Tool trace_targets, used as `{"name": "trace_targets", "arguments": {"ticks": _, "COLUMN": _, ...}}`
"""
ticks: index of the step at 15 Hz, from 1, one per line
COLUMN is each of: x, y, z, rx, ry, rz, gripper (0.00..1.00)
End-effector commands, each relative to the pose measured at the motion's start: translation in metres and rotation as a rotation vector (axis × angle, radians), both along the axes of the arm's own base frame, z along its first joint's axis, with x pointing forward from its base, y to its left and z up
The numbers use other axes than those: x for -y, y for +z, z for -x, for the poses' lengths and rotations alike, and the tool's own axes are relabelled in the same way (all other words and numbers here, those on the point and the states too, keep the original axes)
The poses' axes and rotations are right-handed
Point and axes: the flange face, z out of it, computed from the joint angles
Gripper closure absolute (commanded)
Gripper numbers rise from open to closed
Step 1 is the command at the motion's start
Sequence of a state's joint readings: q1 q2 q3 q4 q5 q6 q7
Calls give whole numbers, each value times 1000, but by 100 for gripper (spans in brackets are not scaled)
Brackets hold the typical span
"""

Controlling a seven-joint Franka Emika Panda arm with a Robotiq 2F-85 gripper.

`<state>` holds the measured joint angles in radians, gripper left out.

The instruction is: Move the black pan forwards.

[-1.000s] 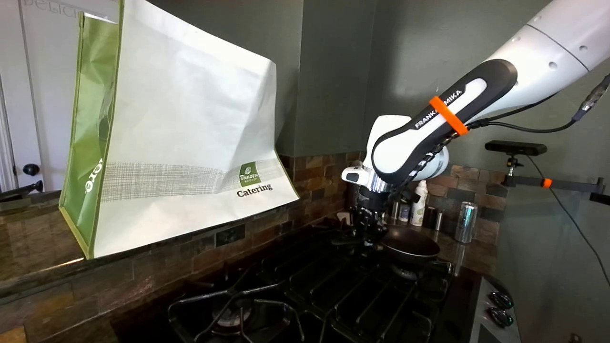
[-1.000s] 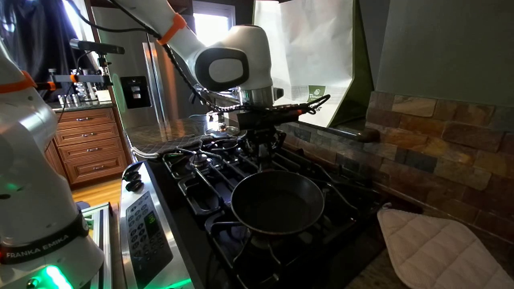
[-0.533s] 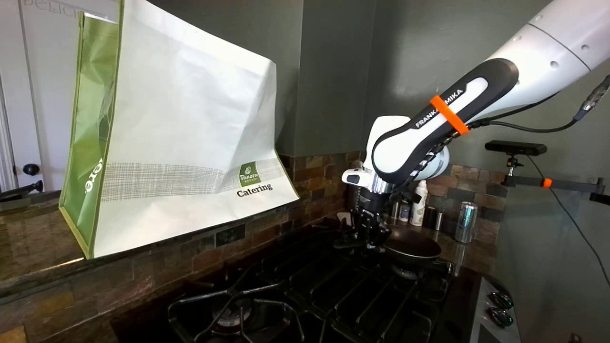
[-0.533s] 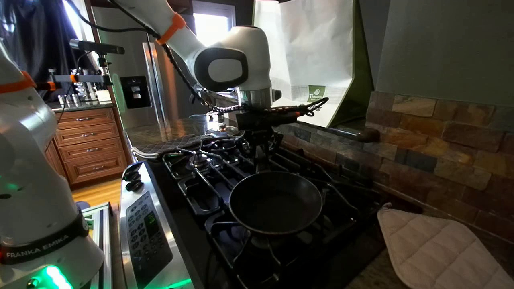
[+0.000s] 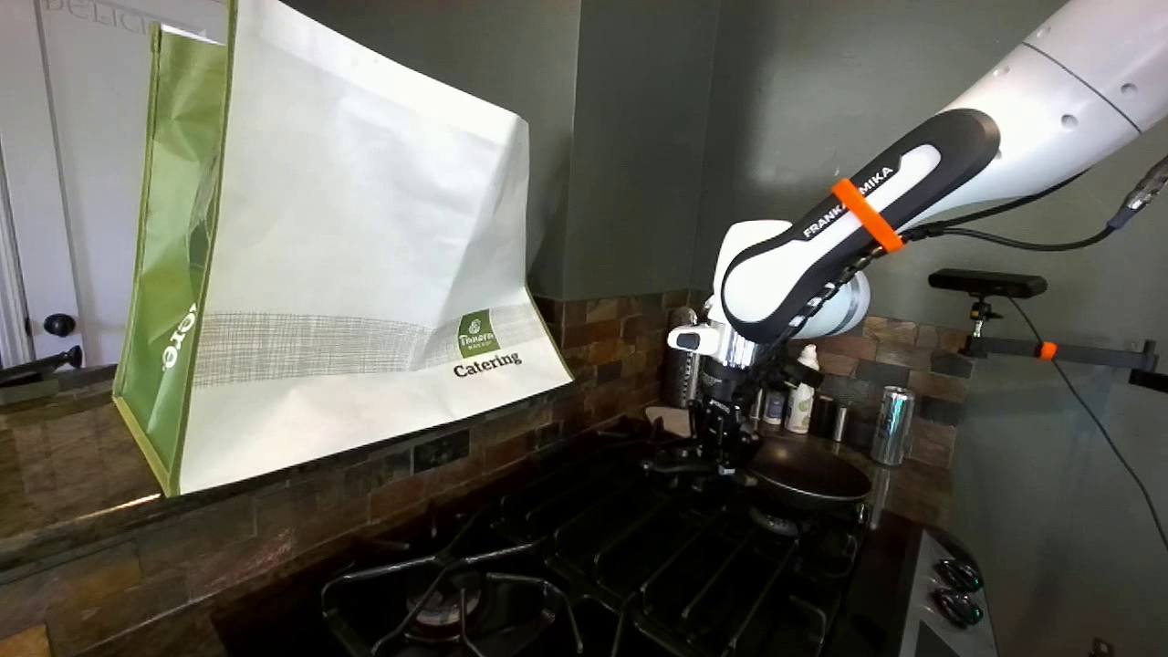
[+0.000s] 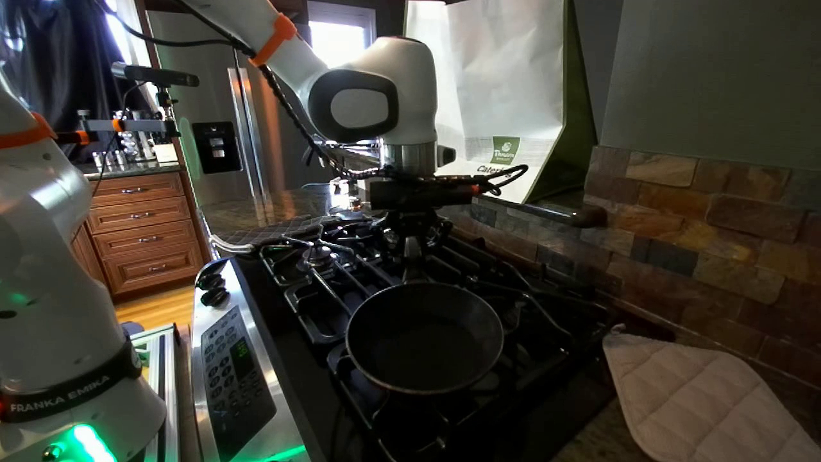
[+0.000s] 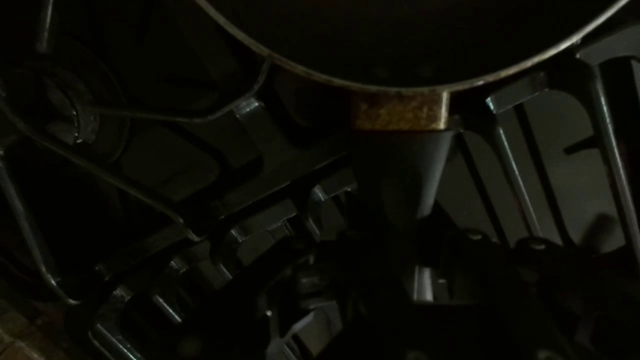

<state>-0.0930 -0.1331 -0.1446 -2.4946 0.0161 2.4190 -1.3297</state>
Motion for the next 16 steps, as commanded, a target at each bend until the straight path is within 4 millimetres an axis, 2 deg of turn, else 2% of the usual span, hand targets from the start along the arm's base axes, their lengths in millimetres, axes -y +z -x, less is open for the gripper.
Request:
{"name": "trace_targets", "arguments": {"ticks": 1, "x": 1, "y": 9, "z": 8, "rx": 14, "ry": -26, "rz": -5, "gripper": 92}}
{"name": "trace_targets", "arguments": {"ticks": 4, "x": 0, "y": 11, "z": 7, "rx": 17, "ry": -24, "rz": 2, "gripper": 92}}
{"name": "trace_targets", "arguments": {"ticks": 5, "x": 0, "y": 11, "z": 7, "rx": 18, "ry": -24, "rz": 4, "gripper": 84}}
{"name": "trace_targets", "arguments": {"ticks": 6, "x": 0, "y": 10, "z": 7, "rx": 17, "ry": -24, "rz": 5, "gripper": 58}}
{"name": "trace_targets", "arguments": {"ticks": 7, "x": -1, "y": 10, "z": 6, "rx": 16, "ry": -22, "rz": 7, "gripper": 43}}
{"name": "trace_targets", "arguments": {"ticks": 13, "x": -1, "y": 13, "z": 5, "rx": 25, "ry": -18, "rz": 8, "gripper": 2}}
{"name": "trace_targets", "arguments": {"ticks": 16, "x": 0, "y": 19, "z": 9, "rx": 38, "ry": -25, "rz": 7, "gripper": 0}}
